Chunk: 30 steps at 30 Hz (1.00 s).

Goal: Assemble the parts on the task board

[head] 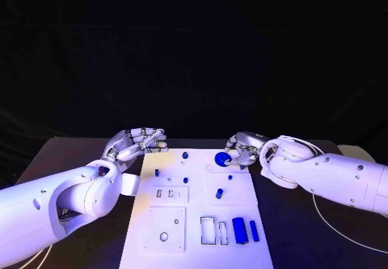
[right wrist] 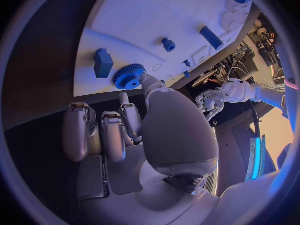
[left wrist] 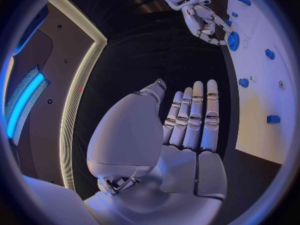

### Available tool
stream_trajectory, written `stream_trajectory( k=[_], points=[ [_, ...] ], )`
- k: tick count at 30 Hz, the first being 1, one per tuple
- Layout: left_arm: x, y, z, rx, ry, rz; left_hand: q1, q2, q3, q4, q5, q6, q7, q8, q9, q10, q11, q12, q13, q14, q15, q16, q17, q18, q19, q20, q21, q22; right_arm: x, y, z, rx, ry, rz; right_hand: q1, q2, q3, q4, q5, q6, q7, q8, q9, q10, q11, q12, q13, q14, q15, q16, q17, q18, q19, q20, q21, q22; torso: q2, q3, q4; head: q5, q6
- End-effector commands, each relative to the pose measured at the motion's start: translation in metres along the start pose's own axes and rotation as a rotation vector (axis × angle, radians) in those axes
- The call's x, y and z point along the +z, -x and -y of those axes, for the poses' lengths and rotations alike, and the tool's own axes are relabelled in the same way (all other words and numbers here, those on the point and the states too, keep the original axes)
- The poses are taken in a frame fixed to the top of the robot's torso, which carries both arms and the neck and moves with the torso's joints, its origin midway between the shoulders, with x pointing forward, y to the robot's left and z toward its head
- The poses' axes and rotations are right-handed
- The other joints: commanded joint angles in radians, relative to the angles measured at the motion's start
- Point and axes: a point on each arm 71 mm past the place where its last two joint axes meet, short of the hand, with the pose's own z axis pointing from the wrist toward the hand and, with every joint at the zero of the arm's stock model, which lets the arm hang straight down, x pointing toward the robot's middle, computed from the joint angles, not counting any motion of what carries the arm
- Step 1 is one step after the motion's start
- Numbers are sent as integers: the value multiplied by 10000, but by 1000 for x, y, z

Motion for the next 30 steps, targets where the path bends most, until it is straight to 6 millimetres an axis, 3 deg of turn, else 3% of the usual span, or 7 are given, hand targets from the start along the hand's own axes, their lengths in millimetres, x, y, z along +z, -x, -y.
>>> stream_trajectory(
  k=[1, 9, 15, 28, 30],
  points=[
    [1, -3, 1, -132, -58, -198, -65, -26, 56, 28, 10, -87, 87, -35, 10, 4, 50, -44, 2, -5, 63, -41, 11, 143, 62, 23, -24, -15, 2, -1, 1, -27, -213, -13, 107, -18, 0, 49, 64, -87, 2, 51, 9, 74, 17, 67, 153, 843, 67, 43, 1472, -114, 72, -5, 25, 155, -5, 2, -2, 9, -10],
    [1, -3, 1, -139, -48, -213, -65, -26, 56, 28, 10, -87, 87, -35, 10, 4, 50, -44, 2, -5, 63, -41, 11, 143, 62, 23, -24, -15, 9, -7, -3, -288, -149, -146, 149, 17, 21, 72, 70, -93, 8, 83, 13, 198, 23, 269, 357, 859, 74, 71, 1551, -128, 106, 2, 73, 224, 1, 8, 7, 17, -64],
    [1, -2, 1, -137, -36, -209, -65, -26, 56, 28, 10, -87, 87, -35, 10, 4, 50, -44, 2, -5, 63, -41, 11, 143, 62, 23, -24, -15, 10, -11, -3, -464, -153, -276, 174, 35, 34, 92, 69, -74, 8, 125, 21, 276, 26, 402, 488, 865, 79, 85, 1587, -138, 129, 7, 108, 274, -1, 5, -21, 36, -81],
    [1, -2, 1, -132, -19, -200, -60, -25, 80, 19, 10, -83, 82, -37, 17, 27, 46, -84, 6, -12, 62, -56, 44, 144, 67, 25, -37, -32, 10, -14, -6, -729, -30, -375, 457, 243, 400, 56, 120, 368, -68, 399, 41, 679, -38, 1011, 1107, 885, 35, 133, 1710, -174, 216, -20, 245, 487, 2, 2, -3, 43, -109],
    [1, -2, 1, -133, -18, -201, -60, -25, 80, 19, 10, -83, 82, -37, 17, 27, 46, -84, 6, -12, 62, -56, 44, 144, 67, 25, -37, -32, 10, -15, -8, -902, 43, -306, 665, 327, 740, -50, -249, 685, -152, 482, 42, 799, -109, 1170, 1274, 891, -18, 146, 1748, -188, 253, -61, 300, 572, 0, 2, -1, 43, -114]
  ],
)
